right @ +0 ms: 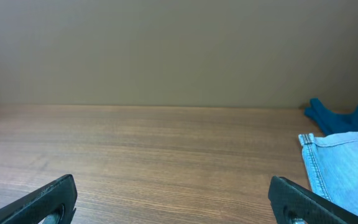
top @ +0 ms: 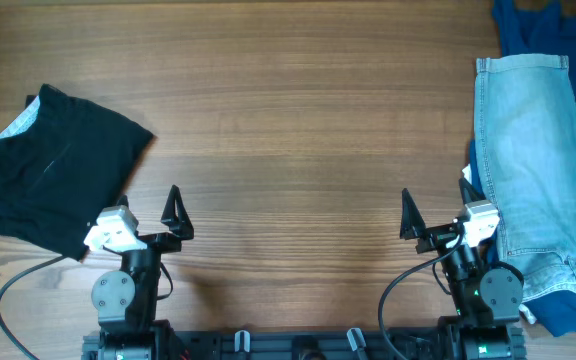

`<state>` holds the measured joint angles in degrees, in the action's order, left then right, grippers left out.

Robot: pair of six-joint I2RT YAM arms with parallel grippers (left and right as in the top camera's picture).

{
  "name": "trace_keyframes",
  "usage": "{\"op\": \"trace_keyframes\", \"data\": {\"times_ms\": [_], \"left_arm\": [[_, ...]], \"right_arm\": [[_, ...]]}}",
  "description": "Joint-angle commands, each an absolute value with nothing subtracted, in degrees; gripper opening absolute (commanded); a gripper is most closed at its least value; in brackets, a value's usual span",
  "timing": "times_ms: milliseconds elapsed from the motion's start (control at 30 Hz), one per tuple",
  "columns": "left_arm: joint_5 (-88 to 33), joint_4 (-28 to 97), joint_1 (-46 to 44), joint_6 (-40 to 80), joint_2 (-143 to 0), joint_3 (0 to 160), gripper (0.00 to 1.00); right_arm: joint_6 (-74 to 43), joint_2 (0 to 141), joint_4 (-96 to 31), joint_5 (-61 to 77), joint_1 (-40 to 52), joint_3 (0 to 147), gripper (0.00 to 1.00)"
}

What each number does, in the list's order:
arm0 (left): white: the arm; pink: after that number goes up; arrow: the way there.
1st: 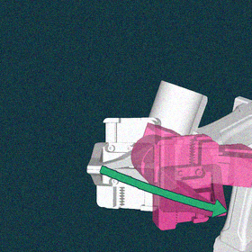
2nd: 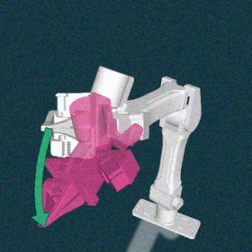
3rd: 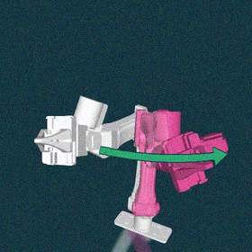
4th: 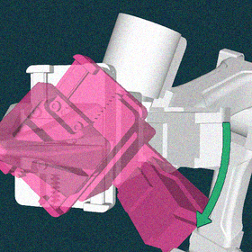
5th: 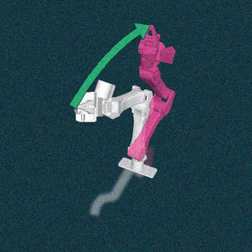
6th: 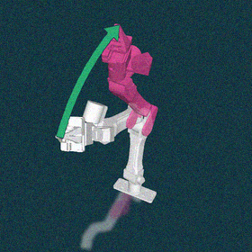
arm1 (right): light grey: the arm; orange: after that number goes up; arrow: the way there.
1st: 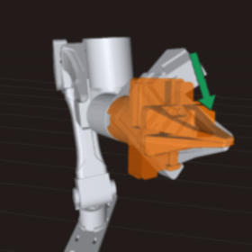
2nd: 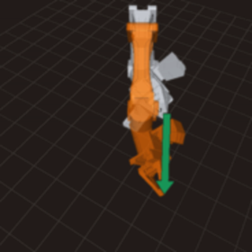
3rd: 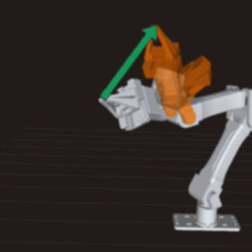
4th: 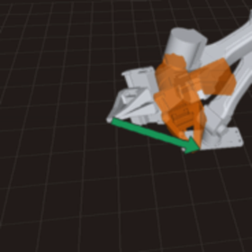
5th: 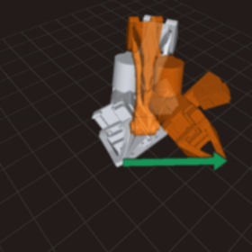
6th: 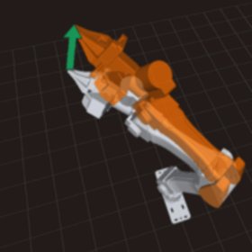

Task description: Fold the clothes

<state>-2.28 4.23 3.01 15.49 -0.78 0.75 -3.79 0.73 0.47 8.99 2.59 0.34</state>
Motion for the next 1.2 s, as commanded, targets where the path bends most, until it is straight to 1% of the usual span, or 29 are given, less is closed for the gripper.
{"op": "trace_keyframes", "data": {"times_ms": [0,633,833,1000,1167], "left_arm": [[-3.2,4.2,2.7,14.5,-0.4,0.4,1.00],[-3.2,4.0,2.7,14.5,-0.4,0.4,1.00],[-3.2,4.2,2.7,15.4,-0.6,0.4,1.00],[-3.2,5.2,2.7,15.4,-4.7,2.3,1.00],[-3.2,8.3,2.7,15.4,-16.9,12.5,1.00]], "right_arm": [[-4.6,0.3,0.8,10.2,2.7,0.3,1.00],[-4.7,0.3,0.8,10.2,2.7,0.3,1.00],[-9.6,1.6,0.6,10.7,2.7,0.4,1.00],[-9.0,7.2,-3.0,10.2,2.7,4.6,1.00],[-9.1,20.3,-7.6,8.7,2.7,14.7,1.00]]}}
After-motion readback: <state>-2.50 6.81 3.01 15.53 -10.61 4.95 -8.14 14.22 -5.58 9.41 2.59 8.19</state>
